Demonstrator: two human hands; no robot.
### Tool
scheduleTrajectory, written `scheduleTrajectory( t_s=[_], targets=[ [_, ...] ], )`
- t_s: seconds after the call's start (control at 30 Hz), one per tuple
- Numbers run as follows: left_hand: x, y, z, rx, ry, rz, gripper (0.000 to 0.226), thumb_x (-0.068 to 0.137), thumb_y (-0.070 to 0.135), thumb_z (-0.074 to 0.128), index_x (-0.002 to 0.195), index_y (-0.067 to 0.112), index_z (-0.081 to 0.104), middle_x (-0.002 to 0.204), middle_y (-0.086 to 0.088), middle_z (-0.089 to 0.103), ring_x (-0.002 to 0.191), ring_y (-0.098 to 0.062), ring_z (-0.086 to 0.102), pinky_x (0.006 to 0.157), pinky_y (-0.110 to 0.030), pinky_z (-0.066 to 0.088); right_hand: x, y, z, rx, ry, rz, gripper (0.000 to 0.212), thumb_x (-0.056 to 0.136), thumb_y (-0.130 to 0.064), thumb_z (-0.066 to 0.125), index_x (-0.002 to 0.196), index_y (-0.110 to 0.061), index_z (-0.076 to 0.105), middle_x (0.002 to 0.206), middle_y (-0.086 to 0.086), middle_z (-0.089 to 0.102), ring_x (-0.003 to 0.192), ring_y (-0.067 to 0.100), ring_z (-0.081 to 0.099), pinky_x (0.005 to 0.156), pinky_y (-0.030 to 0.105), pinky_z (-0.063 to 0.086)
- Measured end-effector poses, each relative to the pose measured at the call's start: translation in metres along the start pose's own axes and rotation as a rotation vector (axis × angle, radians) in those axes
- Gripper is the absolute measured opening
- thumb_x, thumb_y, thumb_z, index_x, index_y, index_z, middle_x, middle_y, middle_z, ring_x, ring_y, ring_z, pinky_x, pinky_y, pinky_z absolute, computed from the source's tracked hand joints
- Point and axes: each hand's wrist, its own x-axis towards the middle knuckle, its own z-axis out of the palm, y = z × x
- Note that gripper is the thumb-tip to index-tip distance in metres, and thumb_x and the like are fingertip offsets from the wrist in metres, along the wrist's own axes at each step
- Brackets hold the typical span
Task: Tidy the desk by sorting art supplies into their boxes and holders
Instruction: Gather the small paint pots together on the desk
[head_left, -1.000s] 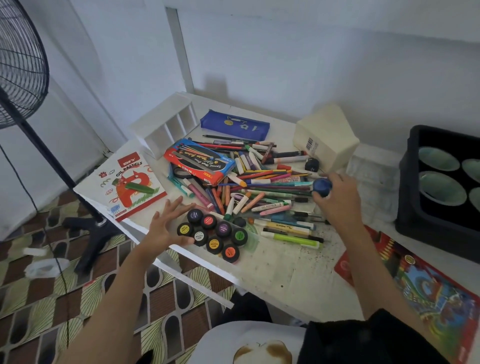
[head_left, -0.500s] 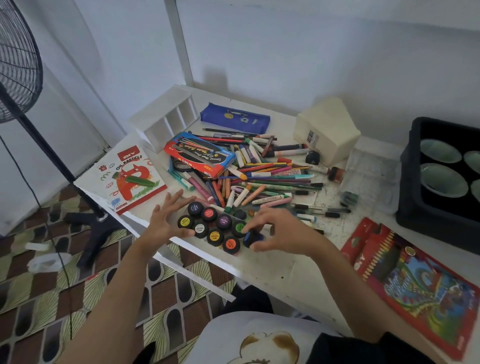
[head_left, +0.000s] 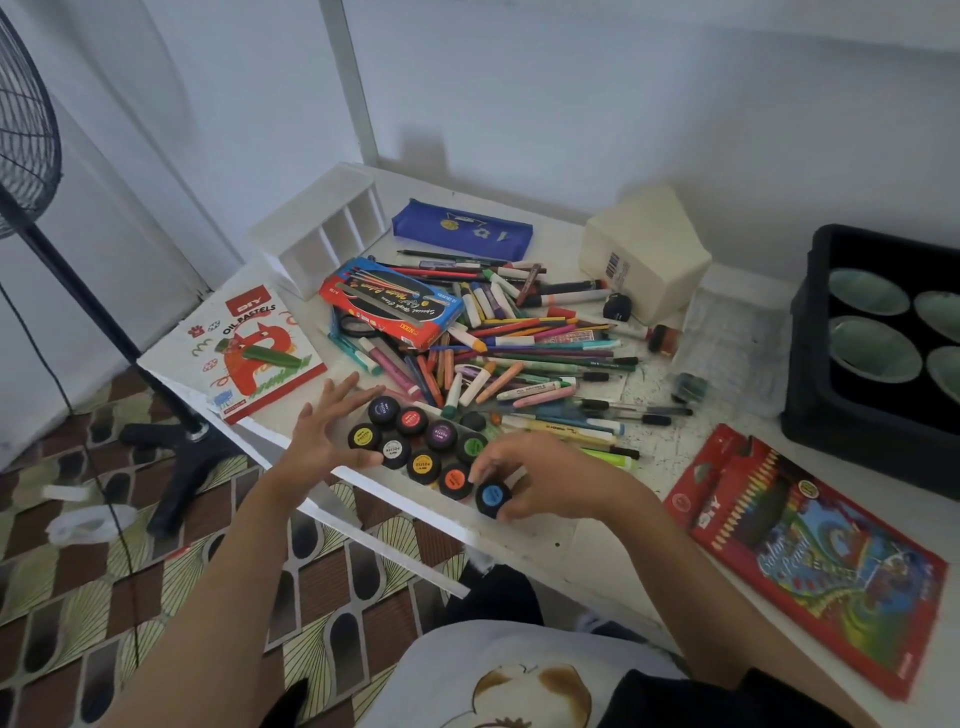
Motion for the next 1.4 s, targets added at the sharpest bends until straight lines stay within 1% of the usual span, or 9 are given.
scheduleTrajectory(
  t_s=[0.13, 0.23, 0.33, 0.4, 0.57, 0.8, 1.03, 1.23, 1.4],
  targets=[
    [0.001, 0.002, 0.001, 0.012, 0.001, -0.009, 0.107, 0.028, 0.075, 0.072, 0.126, 0.039, 0.048, 0.154, 0.008, 0.019, 0.144, -0.01, -0.001, 0.114, -0.045, -0.013, -0.005, 0.001, -0.011, 0.082, 0.077, -0.001, 0.029, 0.078, -0.012, 0.074, 0.104, -0.024, 0.066, 0.098, -0.01, 0.064, 0.088, -0.001, 0.062, 0.078, 0.022, 0.055],
    [0.001, 0.0, 0.0, 0.007, 0.0, 0.002, 0.113, 0.024, 0.087, 0.066, 0.126, 0.04, 0.048, 0.154, 0.007, 0.02, 0.142, -0.007, -0.001, 0.113, -0.044, -0.013, -0.012, 0.013, -0.036, -0.012, 0.366, 0.016, 0.019, 0.086, -0.011, 0.063, 0.101, -0.022, 0.066, 0.091, -0.014, 0.061, 0.082, -0.003, 0.058, 0.084, 0.025, 0.054],
    [0.001, -0.001, 0.0, -0.009, -0.001, 0.002, 0.113, 0.024, 0.087, 0.066, 0.125, 0.04, 0.049, 0.156, 0.004, 0.02, 0.14, -0.004, 0.0, 0.113, -0.046, -0.013, -0.021, 0.042, -0.071, -0.354, 0.55, 0.22, 0.019, 0.089, -0.016, 0.059, 0.104, -0.026, 0.065, 0.116, -0.004, 0.058, 0.111, 0.014, 0.049, 0.1, 0.038, 0.044],
    [0.001, 0.0, 0.001, -0.008, 0.0, 0.005, 0.112, 0.023, 0.088, 0.066, 0.124, 0.041, 0.048, 0.156, 0.004, 0.021, 0.142, -0.007, 0.0, 0.114, -0.046, -0.013, -0.028, 0.063, -0.089, -0.599, 0.531, 0.419, 0.024, 0.09, -0.03, 0.058, 0.113, -0.034, 0.061, 0.137, -0.001, 0.044, 0.127, 0.026, 0.033, 0.104, 0.048, 0.034],
    [0.001, 0.0, 0.0, -0.005, -0.004, 0.007, 0.114, 0.024, 0.087, 0.065, 0.126, 0.04, 0.048, 0.156, 0.006, 0.02, 0.138, 0.0, -0.001, 0.114, -0.044, -0.013, -0.034, 0.084, -0.108, -0.762, 0.453, 0.594, 0.033, 0.081, -0.061, 0.056, 0.109, -0.043, 0.06, 0.149, -0.001, 0.026, 0.137, 0.03, 0.014, 0.104, 0.062, 0.022],
    [0.001, -0.002, 0.001, -0.02, 0.006, 0.008, 0.103, 0.025, 0.079, 0.071, 0.12, 0.046, 0.048, 0.154, 0.008, 0.021, 0.138, 0.0, 0.0, 0.114, -0.044, -0.013, -0.049, 0.088, -0.108, -0.658, 0.629, 0.648, 0.027, 0.083, -0.047, 0.062, 0.085, -0.02, 0.061, 0.13, 0.003, 0.047, 0.129, 0.029, 0.033, 0.103, 0.065, 0.026],
    [0.001, -0.001, 0.001, -0.007, 0.025, 0.008, 0.093, 0.037, 0.061, 0.071, 0.125, 0.04, 0.049, 0.156, 0.005, 0.021, 0.138, -0.001, 0.0, 0.114, -0.045, -0.013, -0.059, 0.097, -0.105, -0.647, 0.521, 0.678, 0.048, 0.079, -0.044, 0.069, 0.122, -0.031, 0.055, 0.137, 0.003, 0.041, 0.132, 0.03, 0.026, 0.102, 0.063, 0.027],
    [0.0, -0.004, 0.001, -0.004, 0.014, 0.017, 0.109, 0.026, 0.083, 0.068, 0.124, 0.042, 0.048, 0.155, 0.008, 0.021, 0.138, -0.001, -0.001, 0.114, -0.045, -0.013, -0.055, 0.096, -0.1, -0.718, 0.624, 0.631, 0.044, 0.078, -0.041, 0.071, 0.119, -0.031, 0.059, 0.133, -0.003, 0.048, 0.129, 0.025, 0.031, 0.103, 0.062, 0.025],
    [0.0, 0.0, 0.002, -0.008, 0.015, 0.01, 0.105, 0.028, 0.077, 0.072, 0.124, 0.041, 0.049, 0.155, 0.006, 0.021, 0.139, -0.002, 0.0, 0.114, -0.045, -0.013, -0.051, 0.082, -0.083, -0.301, 0.9, 0.416, 0.039, 0.078, -0.032, 0.072, 0.115, -0.023, 0.061, 0.118, -0.001, 0.059, 0.106, 0.019, 0.05, 0.087, 0.032, 0.041]
  ],
)
